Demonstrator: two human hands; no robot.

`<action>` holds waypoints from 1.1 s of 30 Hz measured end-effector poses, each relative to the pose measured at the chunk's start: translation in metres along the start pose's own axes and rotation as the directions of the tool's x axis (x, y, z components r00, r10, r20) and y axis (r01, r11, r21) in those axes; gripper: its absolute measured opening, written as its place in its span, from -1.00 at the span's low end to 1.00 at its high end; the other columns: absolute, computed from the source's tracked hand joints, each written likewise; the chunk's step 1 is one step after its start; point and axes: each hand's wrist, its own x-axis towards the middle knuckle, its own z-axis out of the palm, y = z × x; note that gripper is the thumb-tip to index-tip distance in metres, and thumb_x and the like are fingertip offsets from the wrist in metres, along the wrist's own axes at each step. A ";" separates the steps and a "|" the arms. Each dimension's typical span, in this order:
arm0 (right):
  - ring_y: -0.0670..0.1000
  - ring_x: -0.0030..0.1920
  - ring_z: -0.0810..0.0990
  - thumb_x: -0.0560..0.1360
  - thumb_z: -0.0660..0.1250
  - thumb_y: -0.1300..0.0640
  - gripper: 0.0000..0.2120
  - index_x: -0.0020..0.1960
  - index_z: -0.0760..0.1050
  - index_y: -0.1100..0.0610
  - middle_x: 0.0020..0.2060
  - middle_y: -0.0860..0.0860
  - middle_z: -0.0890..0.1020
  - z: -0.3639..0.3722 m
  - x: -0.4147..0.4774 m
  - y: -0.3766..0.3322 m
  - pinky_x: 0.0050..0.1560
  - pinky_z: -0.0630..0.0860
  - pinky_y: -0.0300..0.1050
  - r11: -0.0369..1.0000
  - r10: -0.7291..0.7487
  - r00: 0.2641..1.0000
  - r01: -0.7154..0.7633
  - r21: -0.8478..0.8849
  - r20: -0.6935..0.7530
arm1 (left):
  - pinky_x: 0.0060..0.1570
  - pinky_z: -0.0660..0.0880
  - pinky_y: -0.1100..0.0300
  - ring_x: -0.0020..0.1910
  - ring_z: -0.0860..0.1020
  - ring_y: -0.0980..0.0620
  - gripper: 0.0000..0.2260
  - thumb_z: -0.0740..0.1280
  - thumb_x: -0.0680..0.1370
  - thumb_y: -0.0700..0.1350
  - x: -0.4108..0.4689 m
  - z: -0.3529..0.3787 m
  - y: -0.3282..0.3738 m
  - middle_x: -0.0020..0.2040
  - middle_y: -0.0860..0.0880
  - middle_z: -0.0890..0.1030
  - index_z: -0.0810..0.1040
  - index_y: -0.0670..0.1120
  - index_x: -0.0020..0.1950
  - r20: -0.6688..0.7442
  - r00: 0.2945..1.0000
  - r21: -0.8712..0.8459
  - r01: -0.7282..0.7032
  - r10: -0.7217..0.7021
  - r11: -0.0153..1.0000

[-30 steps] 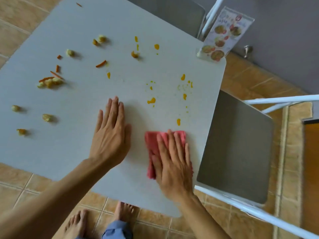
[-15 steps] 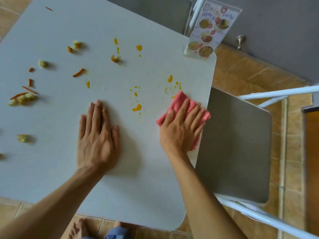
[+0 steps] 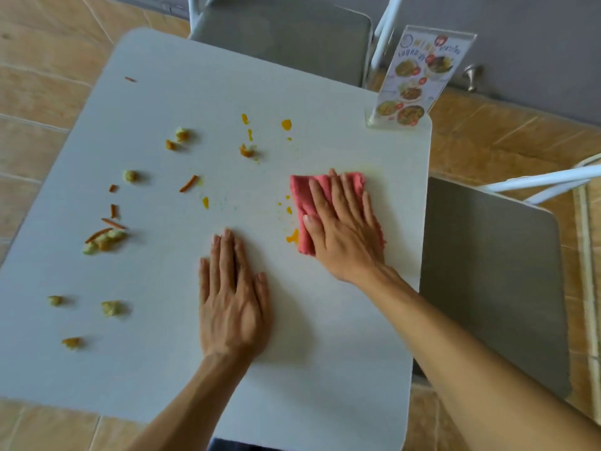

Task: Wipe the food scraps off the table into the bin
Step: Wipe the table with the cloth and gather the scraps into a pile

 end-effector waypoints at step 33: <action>0.35 0.59 0.15 0.66 0.02 -0.10 -0.36 0.58 0.21 0.30 0.56 0.36 0.20 0.035 0.084 -0.231 0.56 0.12 0.36 0.981 0.158 0.984 -0.147 0.127 -0.083 | 0.56 -0.03 0.03 0.61 0.00 -0.07 -0.49 0.07 0.64 -0.09 -0.010 -0.032 -0.092 0.61 -0.17 0.09 0.14 -0.23 0.57 0.060 0.997 -0.052 -0.048 0.051 0.997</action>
